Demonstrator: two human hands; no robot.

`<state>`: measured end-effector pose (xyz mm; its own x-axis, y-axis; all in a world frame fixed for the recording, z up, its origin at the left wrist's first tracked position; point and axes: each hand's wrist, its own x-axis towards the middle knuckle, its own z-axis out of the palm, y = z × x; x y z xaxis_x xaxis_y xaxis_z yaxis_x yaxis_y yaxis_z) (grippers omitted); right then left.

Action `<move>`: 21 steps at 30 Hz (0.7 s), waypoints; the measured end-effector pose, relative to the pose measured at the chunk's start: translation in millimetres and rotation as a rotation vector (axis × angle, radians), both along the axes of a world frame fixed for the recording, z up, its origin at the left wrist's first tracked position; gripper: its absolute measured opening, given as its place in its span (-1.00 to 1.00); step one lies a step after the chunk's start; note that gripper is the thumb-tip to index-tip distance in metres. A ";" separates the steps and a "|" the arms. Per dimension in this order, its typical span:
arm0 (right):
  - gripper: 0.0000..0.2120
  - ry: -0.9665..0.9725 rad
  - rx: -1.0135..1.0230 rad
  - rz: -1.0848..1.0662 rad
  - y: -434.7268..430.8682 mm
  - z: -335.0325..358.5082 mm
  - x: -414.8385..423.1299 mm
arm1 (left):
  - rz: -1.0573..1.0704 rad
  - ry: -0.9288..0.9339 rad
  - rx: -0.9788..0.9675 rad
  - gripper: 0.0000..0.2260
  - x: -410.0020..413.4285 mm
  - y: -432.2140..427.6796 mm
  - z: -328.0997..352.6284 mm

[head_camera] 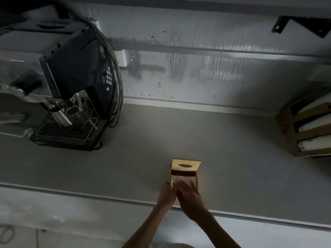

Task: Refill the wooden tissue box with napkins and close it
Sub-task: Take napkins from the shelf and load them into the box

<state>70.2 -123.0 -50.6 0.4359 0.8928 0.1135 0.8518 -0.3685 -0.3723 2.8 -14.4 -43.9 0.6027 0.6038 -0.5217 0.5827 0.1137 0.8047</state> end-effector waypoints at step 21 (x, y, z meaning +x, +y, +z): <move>-0.38 0.052 -0.165 -0.404 -17.9 -6.2 8.2 | -0.099 0.266 0.552 -0.67 13.8 1.9 14.5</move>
<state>78.3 -140.9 -56.8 0.7552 0.6537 -0.0474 0.6086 -0.7263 -0.3194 16.6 -12.5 -29.5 0.5615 0.7756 -0.2885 0.7581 -0.3424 0.5550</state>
